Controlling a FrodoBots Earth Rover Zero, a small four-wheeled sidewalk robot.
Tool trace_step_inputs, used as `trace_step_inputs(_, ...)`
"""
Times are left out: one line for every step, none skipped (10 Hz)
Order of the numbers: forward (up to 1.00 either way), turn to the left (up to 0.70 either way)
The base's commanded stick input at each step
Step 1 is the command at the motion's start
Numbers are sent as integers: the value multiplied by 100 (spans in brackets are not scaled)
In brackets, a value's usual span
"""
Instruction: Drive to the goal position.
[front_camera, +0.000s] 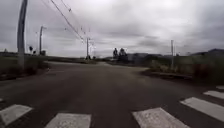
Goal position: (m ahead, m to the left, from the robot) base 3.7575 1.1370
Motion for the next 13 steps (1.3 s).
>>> trace_step_inputs(70,0)
trace_step_inputs(70,0)
trace_step_inputs(70,0)
trace_step_inputs(70,0)
trace_step_inputs(70,0)
trace_step_inputs(70,0)
trace_step_inputs(70,0)
trace_step_inputs(70,0)
trace_step_inputs(70,0)
trace_step_inputs(70,0)
trace_step_inputs(70,0)
trace_step_inputs(70,0)
trace_step_inputs(70,0)
